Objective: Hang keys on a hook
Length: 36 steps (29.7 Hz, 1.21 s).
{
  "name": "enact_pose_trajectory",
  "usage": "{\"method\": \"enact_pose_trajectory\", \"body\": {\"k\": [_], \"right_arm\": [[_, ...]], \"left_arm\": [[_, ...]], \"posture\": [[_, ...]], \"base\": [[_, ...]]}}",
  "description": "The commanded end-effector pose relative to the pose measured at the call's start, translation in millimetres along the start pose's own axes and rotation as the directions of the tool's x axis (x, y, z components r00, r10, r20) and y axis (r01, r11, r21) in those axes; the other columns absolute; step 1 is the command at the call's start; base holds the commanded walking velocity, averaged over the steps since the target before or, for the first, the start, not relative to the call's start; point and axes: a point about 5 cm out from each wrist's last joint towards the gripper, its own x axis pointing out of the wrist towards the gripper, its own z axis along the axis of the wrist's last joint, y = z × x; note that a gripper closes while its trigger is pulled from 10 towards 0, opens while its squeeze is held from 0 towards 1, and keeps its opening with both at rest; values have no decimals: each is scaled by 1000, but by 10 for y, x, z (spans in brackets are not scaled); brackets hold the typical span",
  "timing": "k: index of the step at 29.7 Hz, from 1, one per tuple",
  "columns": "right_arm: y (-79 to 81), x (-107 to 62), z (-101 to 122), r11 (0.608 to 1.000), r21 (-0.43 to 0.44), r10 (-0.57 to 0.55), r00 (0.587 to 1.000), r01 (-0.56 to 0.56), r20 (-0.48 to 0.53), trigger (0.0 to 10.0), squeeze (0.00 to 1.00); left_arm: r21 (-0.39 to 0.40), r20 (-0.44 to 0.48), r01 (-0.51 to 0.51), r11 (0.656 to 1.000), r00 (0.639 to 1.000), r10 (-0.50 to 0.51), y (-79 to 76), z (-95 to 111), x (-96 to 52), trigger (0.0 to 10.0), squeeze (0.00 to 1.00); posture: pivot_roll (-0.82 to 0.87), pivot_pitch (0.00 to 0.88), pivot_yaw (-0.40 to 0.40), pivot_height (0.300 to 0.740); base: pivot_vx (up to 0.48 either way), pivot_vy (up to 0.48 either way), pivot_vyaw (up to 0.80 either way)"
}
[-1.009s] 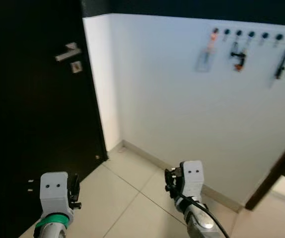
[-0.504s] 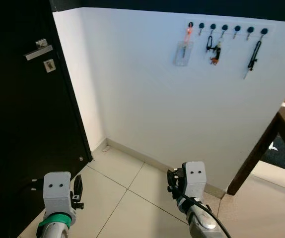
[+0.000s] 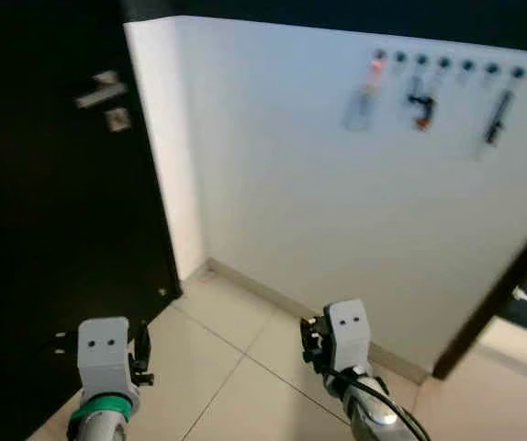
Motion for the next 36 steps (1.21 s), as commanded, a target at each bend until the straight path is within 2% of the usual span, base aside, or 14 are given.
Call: {"method": "enact_pose_trajectory", "body": {"k": [1,6,12,15,16,21,27,29,35,36], "right_arm": [[55,13,-11,999,10,53,999,-53,-7,10000,0],[73,87,37,994,-21,107,994,-106,3,10000,0],[100,145,69,992,-23,121,993,-120,12,10000,0],[104,154,69,992,-26,124,992,-124,16,10000,0],[107,160,74,989,-36,141,990,-140,21,10000,0],[115,175,64,986,-40,160,987,-159,19,10000,0],[119,207,20,990,10,141,990,-141,20,10000,0],[136,227,19,989,21,146,989,-146,27,10000,0],[141,251,38,989,32,146,989,-147,35,10000,0],[143,266,63,989,52,134,990,-136,41,10000,0]], "left_arm": [[22,0,-42,999,999,42,78,18,-49,10000,0],[45,25,-74,996,997,73,180,114,-135,10000,0],[67,21,-101,993,995,100,265,123,-200,10000,0],[87,21,-99,991,995,97,261,154,-210,10000,0],[106,31,-88,990,996,85,224,243,-230,10000,0],[124,49,-74,990,996,68,178,355,-259,10000,0],[180,54,-53,982,998,44,140,431,-266,10000,0],[189,48,-45,981,998,37,153,451,-286,10000,0],[187,44,-42,981,998,35,189,495,-283,10000,0],[170,49,-51,984,998,44,221,503,-253,10000,0]], "posture": [[-96,9,27,740],[-50,1,7,740],[-40,0,10,740],[-15,0,41,740],[10,0,51,740],[55,5,72,740],[81,10,99,740],[91,13,140,740],[74,17,154,740],[34,16,114,740]], "base": [[0,0,0],[0,0,0],[0,0,0],[0,0,0],[0,0,0],[0,0,0],[0,0,0],[0,0,0],[0,0,0],[0,0,0]]}}
